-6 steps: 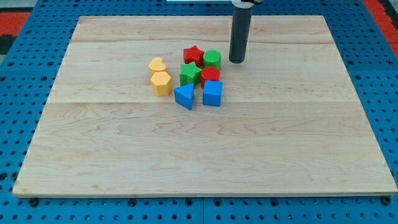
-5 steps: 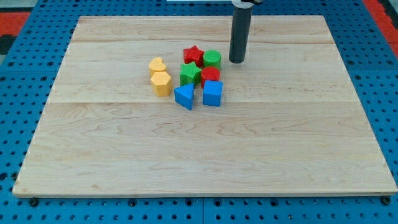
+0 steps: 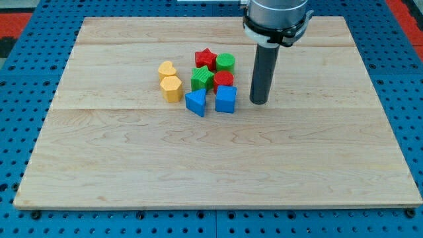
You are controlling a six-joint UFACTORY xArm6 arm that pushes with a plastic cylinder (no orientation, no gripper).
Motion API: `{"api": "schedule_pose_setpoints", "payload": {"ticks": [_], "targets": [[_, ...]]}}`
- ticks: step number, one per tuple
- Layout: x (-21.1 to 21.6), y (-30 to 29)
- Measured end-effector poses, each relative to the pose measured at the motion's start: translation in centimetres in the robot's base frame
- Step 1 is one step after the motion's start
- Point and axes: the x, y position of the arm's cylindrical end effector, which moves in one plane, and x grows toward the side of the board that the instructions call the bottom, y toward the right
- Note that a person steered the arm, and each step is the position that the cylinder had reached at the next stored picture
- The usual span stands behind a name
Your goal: Move the blue blocks diagonally bottom left to the yellow blocks
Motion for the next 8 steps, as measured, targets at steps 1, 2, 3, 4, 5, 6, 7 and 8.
{"api": "schedule_pose_setpoints", "payload": {"ticks": [1, 2, 3, 4, 5, 6, 7, 8], "targets": [[0.6, -4.5], [0.2, -8.9], [-1.3, -10.7], [-2.4, -13.1], [-1.8, -17.6], [-0.2, -22.5], [-0.1, -25.3], [-0.1, -29.8]]}}
